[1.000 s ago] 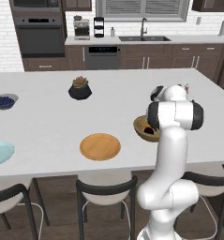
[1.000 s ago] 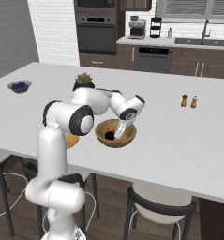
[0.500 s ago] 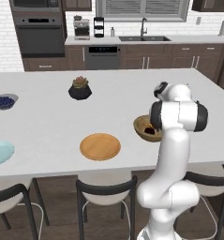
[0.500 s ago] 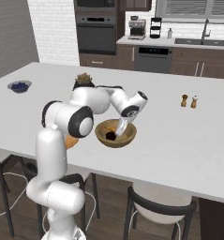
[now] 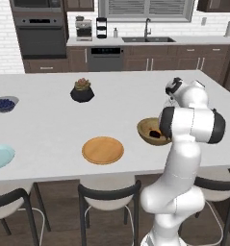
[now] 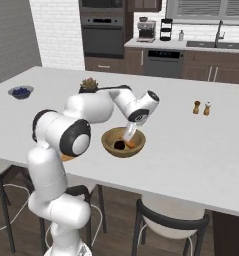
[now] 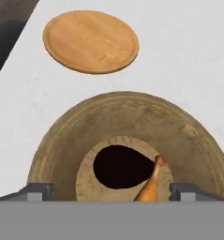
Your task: Pick the chicken drumstick and avocado from their plates and place them in the bowl. Then put the bowl in the fridge.
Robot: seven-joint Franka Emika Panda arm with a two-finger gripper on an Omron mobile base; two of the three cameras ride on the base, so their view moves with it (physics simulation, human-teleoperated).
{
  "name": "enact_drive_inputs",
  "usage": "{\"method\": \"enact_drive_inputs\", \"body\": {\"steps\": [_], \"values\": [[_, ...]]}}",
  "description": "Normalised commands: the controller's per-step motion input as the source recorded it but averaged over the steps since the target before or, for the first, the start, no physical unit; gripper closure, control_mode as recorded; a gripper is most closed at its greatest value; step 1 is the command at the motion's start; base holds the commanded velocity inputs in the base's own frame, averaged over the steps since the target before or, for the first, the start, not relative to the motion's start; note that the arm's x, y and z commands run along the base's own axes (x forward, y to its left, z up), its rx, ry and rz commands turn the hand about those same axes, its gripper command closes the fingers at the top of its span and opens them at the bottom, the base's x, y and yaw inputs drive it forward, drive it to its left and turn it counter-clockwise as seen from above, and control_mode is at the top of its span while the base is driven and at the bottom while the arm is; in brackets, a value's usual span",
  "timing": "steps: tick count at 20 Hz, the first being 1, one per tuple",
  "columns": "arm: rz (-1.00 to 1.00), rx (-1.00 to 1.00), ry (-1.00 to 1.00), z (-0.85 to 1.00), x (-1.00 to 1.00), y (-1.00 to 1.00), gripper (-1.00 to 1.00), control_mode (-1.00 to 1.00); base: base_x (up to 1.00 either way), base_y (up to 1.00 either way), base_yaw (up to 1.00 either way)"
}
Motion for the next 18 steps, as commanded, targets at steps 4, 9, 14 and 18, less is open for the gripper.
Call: {"method": "enact_drive_inputs", "body": {"steps": [4,9,14,18], "values": [[-0.50,-0.05,0.00,0.23,-0.33,0.00,-1.00,-1.00,0.00,0.00,0.00],[-0.75,-0.01,0.01,0.05,-0.24,0.00,-1.00,-1.00,0.00,0.00,0.00],[-0.95,0.09,0.08,0.14,-0.07,0.00,-1.00,-1.00,0.00,0.00,0.00],[-0.92,0.27,0.18,0.24,-0.25,-0.02,-1.00,-1.00,0.00,0.00,0.00]]}}
